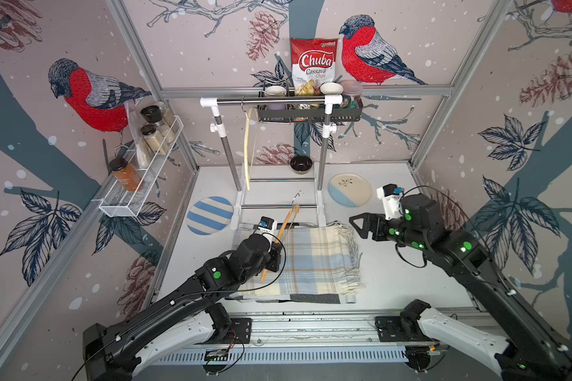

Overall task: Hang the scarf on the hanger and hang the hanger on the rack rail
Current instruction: Pick up the hanger from the clothesline.

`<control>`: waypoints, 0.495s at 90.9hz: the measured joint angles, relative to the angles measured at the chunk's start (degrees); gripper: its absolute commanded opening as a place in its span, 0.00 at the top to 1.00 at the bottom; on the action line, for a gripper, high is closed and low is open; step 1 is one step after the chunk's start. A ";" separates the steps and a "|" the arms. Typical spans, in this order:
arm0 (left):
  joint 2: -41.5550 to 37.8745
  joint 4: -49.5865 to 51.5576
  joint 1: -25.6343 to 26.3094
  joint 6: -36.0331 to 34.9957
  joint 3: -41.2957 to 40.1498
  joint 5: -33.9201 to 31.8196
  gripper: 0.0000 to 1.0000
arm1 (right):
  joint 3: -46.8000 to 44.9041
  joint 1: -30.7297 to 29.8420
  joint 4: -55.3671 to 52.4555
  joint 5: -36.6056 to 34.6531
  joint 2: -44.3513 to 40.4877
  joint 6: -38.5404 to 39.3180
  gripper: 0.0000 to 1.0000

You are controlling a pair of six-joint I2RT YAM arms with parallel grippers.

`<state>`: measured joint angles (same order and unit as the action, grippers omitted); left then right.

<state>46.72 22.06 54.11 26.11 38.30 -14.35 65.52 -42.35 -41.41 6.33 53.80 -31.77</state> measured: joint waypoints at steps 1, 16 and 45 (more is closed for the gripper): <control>0.17 -0.57 0.24 -0.20 -0.31 -0.33 1.00 | -0.02 -1.14 0.37 -0.07 0.48 -0.46 0.07; 1.27 -6.16 3.06 -1.09 -3.28 -3.63 1.00 | 3.52 -9.86 5.38 -1.44 10.97 -4.85 0.01; -4.57 -8.96 3.45 -2.21 -9.29 -4.92 1.00 | 15.58 0.52 9.79 3.48 26.47 -11.39 0.13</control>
<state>42.15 13.10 57.56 23.90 29.02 -19.27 81.10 -41.82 -31.62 9.80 80.27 -43.16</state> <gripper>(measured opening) 0.121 0.883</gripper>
